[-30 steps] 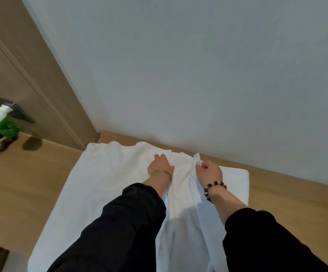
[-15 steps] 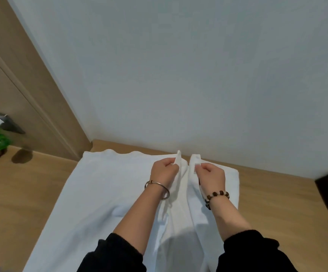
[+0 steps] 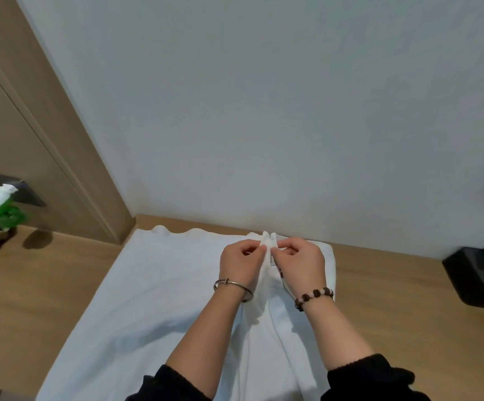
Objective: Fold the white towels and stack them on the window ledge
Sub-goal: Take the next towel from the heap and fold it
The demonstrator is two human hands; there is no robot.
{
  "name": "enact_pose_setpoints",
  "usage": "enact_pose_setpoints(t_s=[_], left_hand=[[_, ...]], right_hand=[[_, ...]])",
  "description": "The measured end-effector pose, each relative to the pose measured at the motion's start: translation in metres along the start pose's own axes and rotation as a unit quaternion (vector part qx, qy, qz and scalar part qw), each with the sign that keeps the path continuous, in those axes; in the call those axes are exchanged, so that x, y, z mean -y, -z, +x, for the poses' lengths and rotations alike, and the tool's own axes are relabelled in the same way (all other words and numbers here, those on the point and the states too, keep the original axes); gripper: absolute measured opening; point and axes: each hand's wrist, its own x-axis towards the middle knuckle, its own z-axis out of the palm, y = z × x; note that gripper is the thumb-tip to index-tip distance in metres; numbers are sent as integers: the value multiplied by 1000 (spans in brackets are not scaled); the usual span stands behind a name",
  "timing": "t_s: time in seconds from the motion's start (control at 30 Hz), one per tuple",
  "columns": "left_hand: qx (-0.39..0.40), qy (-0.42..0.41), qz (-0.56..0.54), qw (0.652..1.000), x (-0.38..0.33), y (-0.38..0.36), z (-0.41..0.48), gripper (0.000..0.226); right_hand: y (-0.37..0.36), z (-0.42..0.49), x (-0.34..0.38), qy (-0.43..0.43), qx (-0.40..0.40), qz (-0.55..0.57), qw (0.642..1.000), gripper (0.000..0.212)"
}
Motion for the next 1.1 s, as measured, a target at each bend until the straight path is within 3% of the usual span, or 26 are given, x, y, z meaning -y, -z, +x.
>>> enact_pose_setpoints(t_s=[0.13, 0.4, 0.63, 0.9, 1.1], left_hand=[[20, -1, -6, 1000, -4, 3, -5, 28], [44, 2, -25, 999, -2, 16, -7, 32], [11, -48, -10, 999, 4, 13, -17, 15], [49, -40, -56, 996, 10, 20, -14, 27], [86, -48, -52, 994, 16, 24, -11, 27]], right_hand=[[6, -4, 2, 3, 12, -4, 1000, 21], [18, -9, 16, -60, 117, 59, 990, 26], [14, -8, 18, -40, 75, 3, 996, 18], [19, -9, 21, -28, 151, 58, 986, 23], [14, -7, 14, 2, 131, 32, 991, 16]])
